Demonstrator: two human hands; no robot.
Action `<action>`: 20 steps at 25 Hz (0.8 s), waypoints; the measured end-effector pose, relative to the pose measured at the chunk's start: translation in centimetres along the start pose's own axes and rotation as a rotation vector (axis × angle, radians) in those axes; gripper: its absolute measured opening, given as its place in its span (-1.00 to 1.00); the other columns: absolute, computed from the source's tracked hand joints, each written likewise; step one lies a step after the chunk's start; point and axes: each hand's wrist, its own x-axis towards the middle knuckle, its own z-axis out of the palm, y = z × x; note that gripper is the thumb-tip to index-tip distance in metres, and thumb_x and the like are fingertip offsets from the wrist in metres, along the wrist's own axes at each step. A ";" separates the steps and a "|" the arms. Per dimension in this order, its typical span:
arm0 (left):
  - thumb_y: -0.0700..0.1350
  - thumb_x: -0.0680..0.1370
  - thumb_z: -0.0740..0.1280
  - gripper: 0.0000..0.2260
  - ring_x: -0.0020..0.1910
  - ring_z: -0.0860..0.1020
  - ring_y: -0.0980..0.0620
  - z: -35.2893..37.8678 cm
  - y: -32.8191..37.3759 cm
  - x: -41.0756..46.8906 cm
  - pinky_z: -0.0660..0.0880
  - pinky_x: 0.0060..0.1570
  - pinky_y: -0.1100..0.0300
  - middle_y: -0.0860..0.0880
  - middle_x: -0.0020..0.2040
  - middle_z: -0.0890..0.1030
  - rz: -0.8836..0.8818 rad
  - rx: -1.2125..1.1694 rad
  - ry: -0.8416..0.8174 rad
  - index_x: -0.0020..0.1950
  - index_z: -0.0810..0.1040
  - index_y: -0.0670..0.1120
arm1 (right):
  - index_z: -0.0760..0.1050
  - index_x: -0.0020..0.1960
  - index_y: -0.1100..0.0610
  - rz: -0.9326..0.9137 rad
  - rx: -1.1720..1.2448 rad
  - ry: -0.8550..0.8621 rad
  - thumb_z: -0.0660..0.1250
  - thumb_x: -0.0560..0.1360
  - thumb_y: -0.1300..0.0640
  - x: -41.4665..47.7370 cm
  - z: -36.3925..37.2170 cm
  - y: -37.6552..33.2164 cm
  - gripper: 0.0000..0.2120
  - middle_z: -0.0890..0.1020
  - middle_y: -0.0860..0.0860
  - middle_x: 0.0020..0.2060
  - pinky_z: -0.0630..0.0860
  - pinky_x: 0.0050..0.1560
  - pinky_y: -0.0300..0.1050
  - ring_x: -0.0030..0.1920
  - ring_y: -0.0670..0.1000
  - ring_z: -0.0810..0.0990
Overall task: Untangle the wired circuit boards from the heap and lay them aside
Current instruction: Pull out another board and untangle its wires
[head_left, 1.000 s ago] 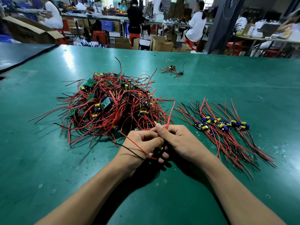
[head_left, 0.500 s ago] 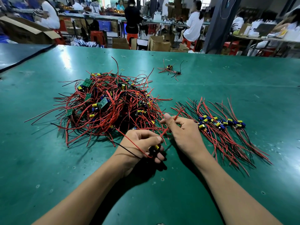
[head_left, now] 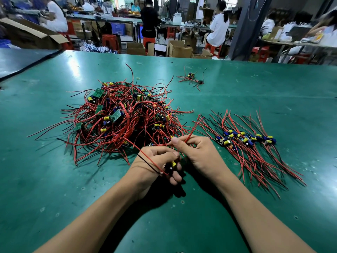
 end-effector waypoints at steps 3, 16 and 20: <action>-0.32 0.53 0.33 -0.84 -0.59 0.52 -0.07 -0.1 0.2 -0.2 0.44 -0.61 0.24 -0.24 -0.41 0.55 -0.015 -0.003 -0.041 -0.25 0.59 -0.25 | 0.73 -0.16 0.19 -0.121 -0.182 0.155 0.44 0.54 0.01 0.6 -1.0 0.2 -0.75 0.73 -0.03 -0.16 0.49 0.01 -0.28 -0.06 -0.09 0.68; -0.30 0.52 0.35 -0.84 -0.57 0.51 -0.08 -0.1 0.0 -0.3 0.45 -0.58 0.23 -0.23 -0.41 0.54 -0.011 0.012 -0.089 -0.26 0.63 -0.23 | 0.68 -0.23 0.11 0.016 -0.093 0.375 0.19 0.65 -0.18 1.6 -2.0 0.6 -0.50 0.37 -0.06 -0.54 0.17 -0.52 -0.23 -0.55 -0.09 0.24; -0.29 0.52 0.35 -0.82 -0.56 0.52 -0.08 -0.1 0.0 -0.4 0.46 -0.57 0.23 -0.21 -0.41 0.54 -0.005 0.019 -0.107 -0.27 0.65 -0.19 | 0.60 -0.42 0.08 0.395 0.729 0.135 0.12 0.67 -0.17 1.7 -2.6 -0.9 -0.39 0.33 -0.05 -0.44 0.07 -0.65 -0.30 -0.62 -0.15 0.15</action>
